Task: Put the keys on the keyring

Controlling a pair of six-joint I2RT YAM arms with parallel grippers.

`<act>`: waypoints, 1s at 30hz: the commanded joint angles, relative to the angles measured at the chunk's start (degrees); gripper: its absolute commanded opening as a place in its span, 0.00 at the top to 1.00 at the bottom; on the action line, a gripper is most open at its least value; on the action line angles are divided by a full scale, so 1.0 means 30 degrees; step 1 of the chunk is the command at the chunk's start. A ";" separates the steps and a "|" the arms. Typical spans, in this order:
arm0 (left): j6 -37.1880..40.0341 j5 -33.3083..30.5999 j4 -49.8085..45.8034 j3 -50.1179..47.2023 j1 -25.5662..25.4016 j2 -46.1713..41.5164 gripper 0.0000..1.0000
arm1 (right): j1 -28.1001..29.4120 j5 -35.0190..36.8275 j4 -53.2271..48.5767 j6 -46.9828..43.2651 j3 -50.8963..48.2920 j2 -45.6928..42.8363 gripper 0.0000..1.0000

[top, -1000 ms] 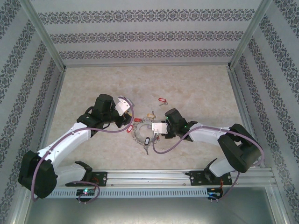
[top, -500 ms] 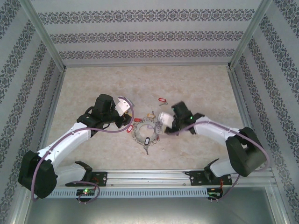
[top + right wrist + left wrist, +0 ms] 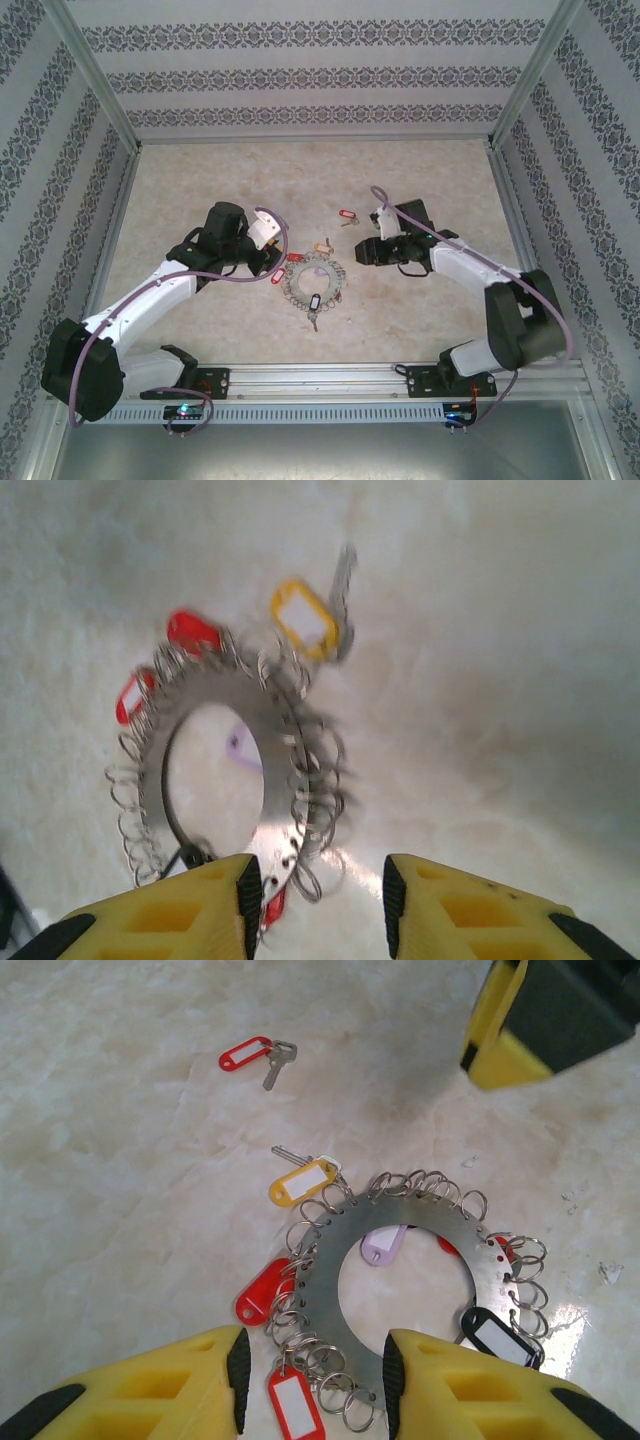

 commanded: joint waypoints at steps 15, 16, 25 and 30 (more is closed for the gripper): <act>-0.0157 0.0249 -0.0367 0.0549 -0.0176 0.0403 0.58 | 0.2259 -0.2155 -0.0478 0.0380 0.0880 0.3931 0.61; -0.0121 0.0286 -0.0365 0.0613 -0.0148 0.0460 0.58 | 0.2263 -0.2350 -0.0469 0.0308 0.0907 0.3990 0.61; 0.0025 0.0313 -0.0681 0.0754 -0.0173 0.0554 0.59 | 0.2390 -0.3418 -0.0386 -0.0186 0.1081 0.4393 0.64; -0.0018 0.0276 -0.0613 0.0684 -0.0160 0.0490 0.59 | 0.2418 -0.3015 -0.0905 -0.0602 0.1052 0.4432 0.66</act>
